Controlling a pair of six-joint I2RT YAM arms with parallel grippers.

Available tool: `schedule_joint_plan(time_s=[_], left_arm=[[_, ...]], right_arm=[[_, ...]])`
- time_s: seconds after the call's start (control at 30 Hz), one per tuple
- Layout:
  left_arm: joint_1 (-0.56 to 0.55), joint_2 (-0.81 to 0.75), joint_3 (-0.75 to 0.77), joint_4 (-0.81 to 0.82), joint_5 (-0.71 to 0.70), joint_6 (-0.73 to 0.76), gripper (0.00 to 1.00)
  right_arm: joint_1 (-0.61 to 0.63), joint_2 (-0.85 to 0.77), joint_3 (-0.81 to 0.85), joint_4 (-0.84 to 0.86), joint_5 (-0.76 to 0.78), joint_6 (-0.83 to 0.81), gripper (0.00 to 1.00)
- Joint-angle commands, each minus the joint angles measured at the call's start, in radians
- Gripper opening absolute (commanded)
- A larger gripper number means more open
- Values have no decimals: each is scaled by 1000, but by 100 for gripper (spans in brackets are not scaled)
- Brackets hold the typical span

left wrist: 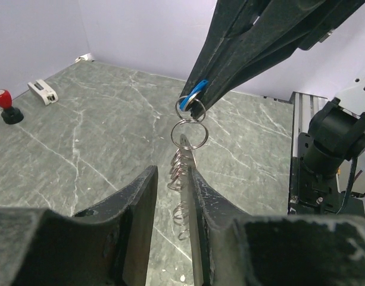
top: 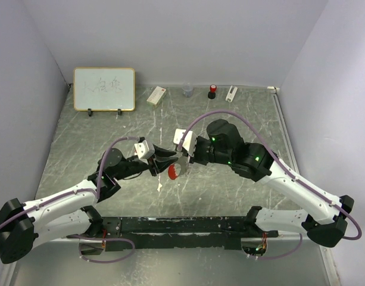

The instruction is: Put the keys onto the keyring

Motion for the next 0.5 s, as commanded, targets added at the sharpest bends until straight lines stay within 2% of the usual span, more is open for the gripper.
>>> schedule_joint_plan(time_s=[0.0, 0.47], left_arm=[[8, -4, 37, 61, 56, 18, 38], [8, 69, 58, 123, 130, 2, 38]], right_arm=[[-4, -6, -4, 2, -15, -18, 0], [-4, 3, -6, -4, -41, -32, 0]])
